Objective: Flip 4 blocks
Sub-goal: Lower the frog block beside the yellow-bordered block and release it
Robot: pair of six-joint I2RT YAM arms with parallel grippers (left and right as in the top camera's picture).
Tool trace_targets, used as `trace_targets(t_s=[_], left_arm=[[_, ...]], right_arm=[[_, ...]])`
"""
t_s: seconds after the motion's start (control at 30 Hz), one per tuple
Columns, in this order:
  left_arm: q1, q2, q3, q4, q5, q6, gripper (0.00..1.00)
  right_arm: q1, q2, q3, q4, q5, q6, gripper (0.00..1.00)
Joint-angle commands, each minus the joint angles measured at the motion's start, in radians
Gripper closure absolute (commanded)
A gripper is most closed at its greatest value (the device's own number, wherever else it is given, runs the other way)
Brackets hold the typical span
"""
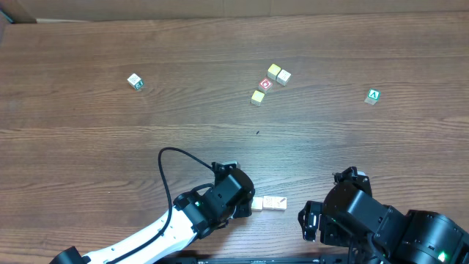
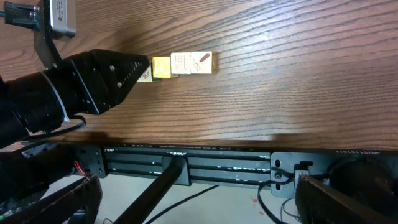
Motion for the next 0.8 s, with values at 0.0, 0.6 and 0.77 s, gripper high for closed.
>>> trace_targets(t_s=[0.0, 0.6, 0.77], left_arm=[[0.020, 0.001, -0.003, -0.002, -0.063, 0.033, 0.65], [-0.008, -0.050, 0.039, -0.317, 0.130, 0.081, 0.96], [-0.008, 0.056, 0.039, -0.216, 0.206, 0.069, 0.96]], right_arm=[[0.004, -0.003, 0.013, 0.000, -0.006, -0.003, 0.00], [0.004, -0.003, 0.013, 0.012, -0.006, -0.025, 0.00], [0.004, -0.003, 0.013, 0.011, -0.008, -0.025, 0.00]])
